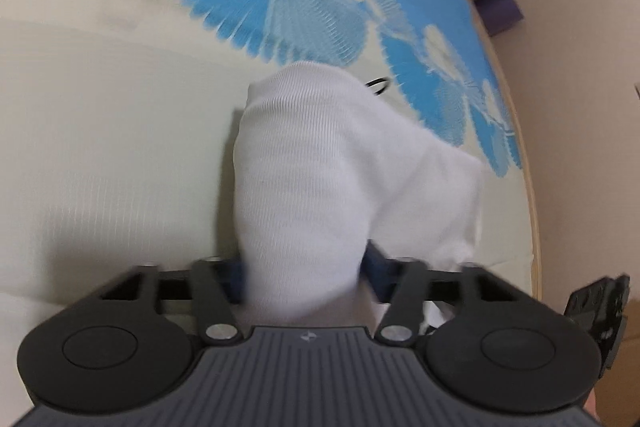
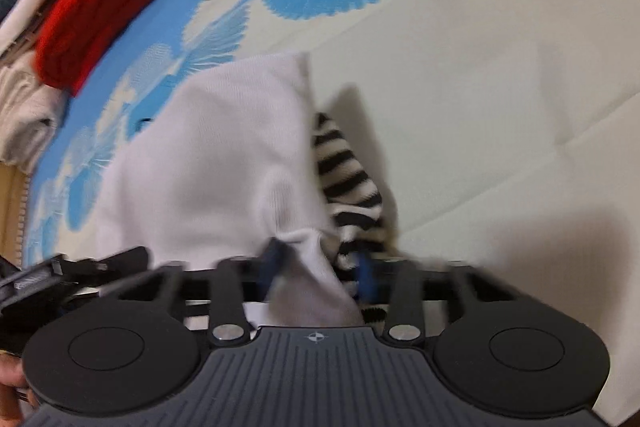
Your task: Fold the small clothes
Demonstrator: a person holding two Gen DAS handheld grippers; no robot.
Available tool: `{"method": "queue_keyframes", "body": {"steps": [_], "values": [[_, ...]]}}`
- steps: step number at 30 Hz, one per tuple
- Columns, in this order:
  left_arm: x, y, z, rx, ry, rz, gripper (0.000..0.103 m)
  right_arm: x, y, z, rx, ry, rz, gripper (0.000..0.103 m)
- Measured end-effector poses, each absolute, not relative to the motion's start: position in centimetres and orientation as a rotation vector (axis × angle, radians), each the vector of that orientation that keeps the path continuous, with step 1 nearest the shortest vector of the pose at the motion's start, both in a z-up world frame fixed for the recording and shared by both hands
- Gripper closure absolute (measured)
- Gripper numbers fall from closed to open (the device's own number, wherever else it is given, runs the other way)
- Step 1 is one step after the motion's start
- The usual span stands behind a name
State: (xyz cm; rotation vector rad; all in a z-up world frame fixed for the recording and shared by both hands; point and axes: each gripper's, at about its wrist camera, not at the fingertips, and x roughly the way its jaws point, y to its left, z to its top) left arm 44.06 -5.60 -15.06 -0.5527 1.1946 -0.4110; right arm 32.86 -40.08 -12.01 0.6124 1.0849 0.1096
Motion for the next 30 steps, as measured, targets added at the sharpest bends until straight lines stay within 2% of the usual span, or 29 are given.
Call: {"method": "queue_keyframes", "body": {"steps": [3,11,13,15,16,21,25,27,30], "values": [[43.8,-5.1,-12.1,-0.472,1.106,-0.409,0.058,33.0,-39.1,-10.9,0.623,1.031,0.131,0.092],[43.8,1.5,-6.4,-0.4,0.888,-0.321,0.057,34.9,-34.0,-6.7,0.674,0.79,0.299,0.094],[44.0,3.4,-5.8,-0.425,0.861,-0.302,0.052,35.7,-32.6,-5.9,0.668,0.736,0.323,0.094],[44.1,5.1,-5.5,-0.445,0.835,-0.253,0.038,36.2,-31.1,-5.2,0.648,0.693,0.336,0.094],[43.9,5.8,-5.4,-0.426,0.821,-0.216,0.036,36.7,-30.4,-5.2,0.633,0.688,0.334,0.094],[43.3,7.4,-4.9,-0.343,0.807,-0.138,0.035,39.6,-28.5,-7.9,0.549,0.831,0.162,0.093],[43.1,7.5,-5.9,-0.357,0.9,-0.213,0.035,39.1,-29.7,-7.3,0.533,0.806,0.093,0.088],[43.0,6.9,-6.8,-0.323,0.964,-0.243,0.035,38.7,-30.1,-7.1,0.544,0.815,0.138,0.07],[42.3,6.0,-8.1,-0.276,1.022,-0.267,0.035,38.4,-29.7,-8.2,0.515,0.925,0.25,0.052]]}}
